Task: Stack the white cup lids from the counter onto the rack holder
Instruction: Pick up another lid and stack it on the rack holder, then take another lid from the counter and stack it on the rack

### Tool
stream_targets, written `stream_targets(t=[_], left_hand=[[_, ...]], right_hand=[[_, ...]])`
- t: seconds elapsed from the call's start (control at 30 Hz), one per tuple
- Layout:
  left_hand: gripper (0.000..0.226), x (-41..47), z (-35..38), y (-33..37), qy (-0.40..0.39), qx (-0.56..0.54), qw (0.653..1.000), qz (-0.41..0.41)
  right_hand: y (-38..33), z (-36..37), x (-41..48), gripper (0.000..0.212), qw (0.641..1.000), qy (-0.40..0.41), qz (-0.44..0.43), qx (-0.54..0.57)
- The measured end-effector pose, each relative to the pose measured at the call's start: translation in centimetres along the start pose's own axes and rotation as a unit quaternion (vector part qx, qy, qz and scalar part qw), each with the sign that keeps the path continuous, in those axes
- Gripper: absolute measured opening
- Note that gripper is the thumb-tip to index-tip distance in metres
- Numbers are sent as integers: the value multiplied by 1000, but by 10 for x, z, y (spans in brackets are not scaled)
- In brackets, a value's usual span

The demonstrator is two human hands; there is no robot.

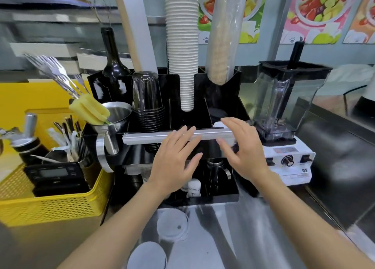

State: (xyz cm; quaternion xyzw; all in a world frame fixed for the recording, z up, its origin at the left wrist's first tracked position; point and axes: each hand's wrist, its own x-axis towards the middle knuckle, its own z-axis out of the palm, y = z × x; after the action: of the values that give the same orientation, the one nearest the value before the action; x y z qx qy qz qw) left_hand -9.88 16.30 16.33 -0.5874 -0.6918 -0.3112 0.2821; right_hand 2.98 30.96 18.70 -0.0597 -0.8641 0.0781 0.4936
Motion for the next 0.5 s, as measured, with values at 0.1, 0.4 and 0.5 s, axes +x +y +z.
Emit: stream_targets(t=[0.1,0.4,0.5], left_hand=[[46,-47,2,-3,-36,-20,998,-52],[84,-154,30,-40,-315,-16,928,-197],[109,-171,40,-44,-425,-29,874,-235]], right_hand=[[-26,24,-42,43,997,-55,26,54],[-47,102,-135,76,885,-441,142,36],[-52,119,-146,80,840,-518,157,29]])
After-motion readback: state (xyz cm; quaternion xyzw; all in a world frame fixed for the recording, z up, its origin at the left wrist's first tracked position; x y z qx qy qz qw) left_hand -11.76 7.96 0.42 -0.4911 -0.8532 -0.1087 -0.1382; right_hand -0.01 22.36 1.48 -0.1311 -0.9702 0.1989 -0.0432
